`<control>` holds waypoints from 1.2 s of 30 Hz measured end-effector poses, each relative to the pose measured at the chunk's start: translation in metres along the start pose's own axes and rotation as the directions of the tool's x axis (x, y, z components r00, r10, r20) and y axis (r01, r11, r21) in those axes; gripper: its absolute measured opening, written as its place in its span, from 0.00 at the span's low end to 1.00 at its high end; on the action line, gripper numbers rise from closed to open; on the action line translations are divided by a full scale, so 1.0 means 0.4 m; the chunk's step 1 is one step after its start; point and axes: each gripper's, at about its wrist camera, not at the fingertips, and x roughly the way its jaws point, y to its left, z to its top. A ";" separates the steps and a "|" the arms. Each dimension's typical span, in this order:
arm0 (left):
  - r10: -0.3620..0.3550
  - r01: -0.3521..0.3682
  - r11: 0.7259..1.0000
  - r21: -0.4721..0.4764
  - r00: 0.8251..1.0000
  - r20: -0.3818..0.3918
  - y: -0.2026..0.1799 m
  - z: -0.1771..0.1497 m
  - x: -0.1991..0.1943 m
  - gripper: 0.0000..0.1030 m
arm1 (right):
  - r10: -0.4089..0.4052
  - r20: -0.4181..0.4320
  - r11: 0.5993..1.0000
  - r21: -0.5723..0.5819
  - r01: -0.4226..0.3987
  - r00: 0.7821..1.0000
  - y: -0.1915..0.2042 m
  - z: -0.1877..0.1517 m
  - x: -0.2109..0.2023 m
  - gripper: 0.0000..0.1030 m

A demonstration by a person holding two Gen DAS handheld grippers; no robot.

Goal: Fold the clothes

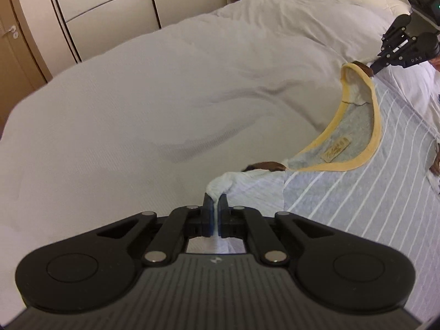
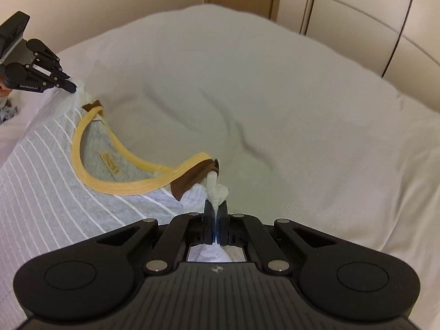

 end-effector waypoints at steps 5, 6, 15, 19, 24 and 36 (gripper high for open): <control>0.039 -0.039 0.999 -0.018 0.999 -0.001 0.008 0.012 0.038 0.02 | -0.047 0.026 0.999 -0.012 0.048 0.999 -0.003 0.020 0.025 0.00; 0.047 -0.047 0.999 -0.022 0.999 0.006 0.011 0.015 0.038 0.02 | -0.057 0.035 0.998 -0.004 0.057 0.998 -0.004 0.022 0.029 0.00; 0.126 -0.125 0.992 -0.022 0.991 0.051 0.033 0.038 0.097 0.02 | -0.165 0.087 0.986 0.041 0.162 0.982 -0.011 0.013 0.058 0.00; 0.143 -0.143 0.989 -0.023 0.990 -0.023 0.028 0.038 0.192 0.02 | -0.188 0.091 0.982 0.030 0.186 0.978 -0.016 0.015 0.101 0.00; 0.182 -0.198 0.973 -0.118 0.974 -0.133 0.039 -0.012 0.266 0.20 | -0.169 0.043 0.981 0.106 0.164 0.985 -0.041 -0.015 0.142 0.27; 0.242 -0.267 0.938 -0.221 0.961 -0.134 0.019 -0.107 0.057 0.28 | -0.114 -0.073 0.907 0.399 0.134 0.991 -0.149 -0.307 0.012 0.49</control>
